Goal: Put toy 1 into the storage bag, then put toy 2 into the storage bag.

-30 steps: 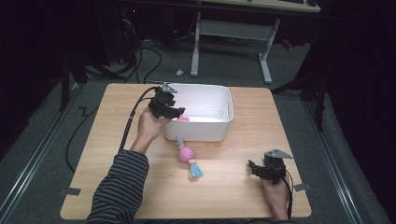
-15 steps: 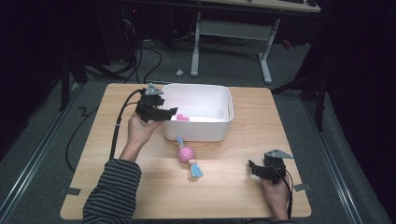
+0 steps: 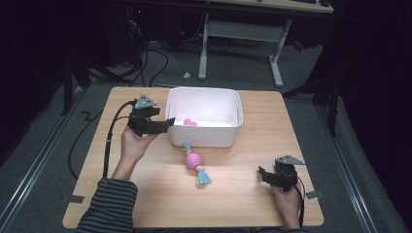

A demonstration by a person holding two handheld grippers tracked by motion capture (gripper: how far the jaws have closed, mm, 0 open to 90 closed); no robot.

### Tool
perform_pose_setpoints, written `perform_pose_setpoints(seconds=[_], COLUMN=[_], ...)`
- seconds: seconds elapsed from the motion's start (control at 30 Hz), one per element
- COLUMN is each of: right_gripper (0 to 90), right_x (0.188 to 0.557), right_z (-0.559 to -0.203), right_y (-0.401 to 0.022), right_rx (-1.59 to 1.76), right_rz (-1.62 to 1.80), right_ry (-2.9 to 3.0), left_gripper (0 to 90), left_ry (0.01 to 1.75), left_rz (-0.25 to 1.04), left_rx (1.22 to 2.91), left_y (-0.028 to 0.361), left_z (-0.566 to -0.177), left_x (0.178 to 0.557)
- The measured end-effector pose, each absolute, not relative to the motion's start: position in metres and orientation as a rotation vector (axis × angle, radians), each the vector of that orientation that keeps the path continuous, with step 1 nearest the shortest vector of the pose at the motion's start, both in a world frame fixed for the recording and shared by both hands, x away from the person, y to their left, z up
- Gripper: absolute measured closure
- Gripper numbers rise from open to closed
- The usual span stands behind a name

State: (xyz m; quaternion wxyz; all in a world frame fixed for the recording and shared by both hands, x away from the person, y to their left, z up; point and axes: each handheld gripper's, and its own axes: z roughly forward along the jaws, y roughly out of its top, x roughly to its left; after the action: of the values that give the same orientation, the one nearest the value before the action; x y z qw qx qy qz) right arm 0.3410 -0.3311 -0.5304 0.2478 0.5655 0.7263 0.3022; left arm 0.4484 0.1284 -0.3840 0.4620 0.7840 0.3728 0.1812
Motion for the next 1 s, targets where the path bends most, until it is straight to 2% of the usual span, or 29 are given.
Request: perform_pose_setpoints(seconds=[0.63,1.0], right_gripper=[26.9,26.9], right_x=[0.341,0.341], right_z=[-0.53,-0.53], right_y=[-0.331,-0.331], right_rx=[1.542,1.542], right_rz=[0.824,0.823], right_ry=[1.979,1.979], left_gripper=[30.7,30.4], left_ry=[0.999,1.039], left_rz=[0.468,0.449], left_rx=[1.815,1.809], left_y=[0.182,0.194], left_z=[-0.404,-0.429], left_x=[0.401,0.385])
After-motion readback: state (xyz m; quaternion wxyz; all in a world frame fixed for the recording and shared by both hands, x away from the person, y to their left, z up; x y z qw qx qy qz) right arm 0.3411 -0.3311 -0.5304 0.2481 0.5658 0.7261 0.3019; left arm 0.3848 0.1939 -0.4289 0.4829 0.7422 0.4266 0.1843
